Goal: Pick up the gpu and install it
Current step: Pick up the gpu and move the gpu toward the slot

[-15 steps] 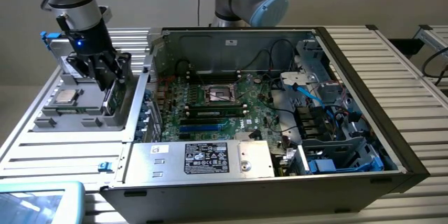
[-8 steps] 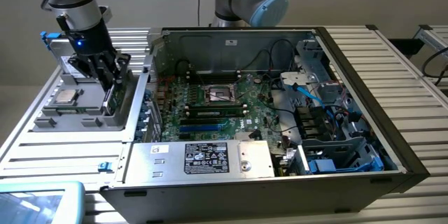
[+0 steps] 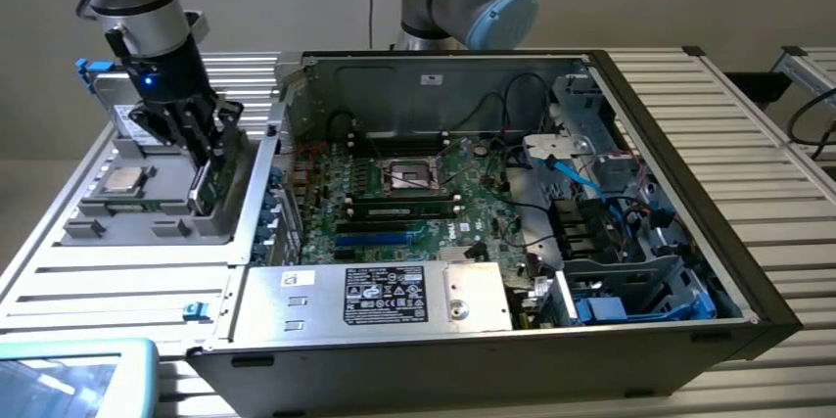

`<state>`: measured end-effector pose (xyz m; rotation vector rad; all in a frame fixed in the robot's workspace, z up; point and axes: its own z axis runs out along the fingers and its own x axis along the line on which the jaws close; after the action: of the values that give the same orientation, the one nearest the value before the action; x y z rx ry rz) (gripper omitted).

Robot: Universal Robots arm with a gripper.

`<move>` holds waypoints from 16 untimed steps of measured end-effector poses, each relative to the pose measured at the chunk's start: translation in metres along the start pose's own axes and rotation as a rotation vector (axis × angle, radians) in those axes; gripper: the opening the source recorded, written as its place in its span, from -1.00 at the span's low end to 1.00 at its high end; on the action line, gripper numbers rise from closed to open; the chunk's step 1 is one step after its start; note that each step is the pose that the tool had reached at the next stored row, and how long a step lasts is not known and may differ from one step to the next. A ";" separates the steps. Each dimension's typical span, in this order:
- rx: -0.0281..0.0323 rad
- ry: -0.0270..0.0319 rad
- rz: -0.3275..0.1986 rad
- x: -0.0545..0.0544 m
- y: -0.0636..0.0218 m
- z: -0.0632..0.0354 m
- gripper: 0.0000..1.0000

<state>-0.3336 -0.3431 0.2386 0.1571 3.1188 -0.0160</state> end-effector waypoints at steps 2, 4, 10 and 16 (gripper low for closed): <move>-0.0002 -0.0004 0.000 0.000 0.0000 -0.0038 -0.45; -0.0001 -0.0001 0.000 0.000 -0.0002 -0.0132 -0.45; 0.0001 -0.0002 0.000 0.000 -0.0004 -0.0404 -0.45; -0.0002 -0.0015 0.000 0.000 -0.0002 -0.0676 -0.45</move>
<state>-0.3351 -0.3424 0.3062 0.1568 3.1173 -0.0158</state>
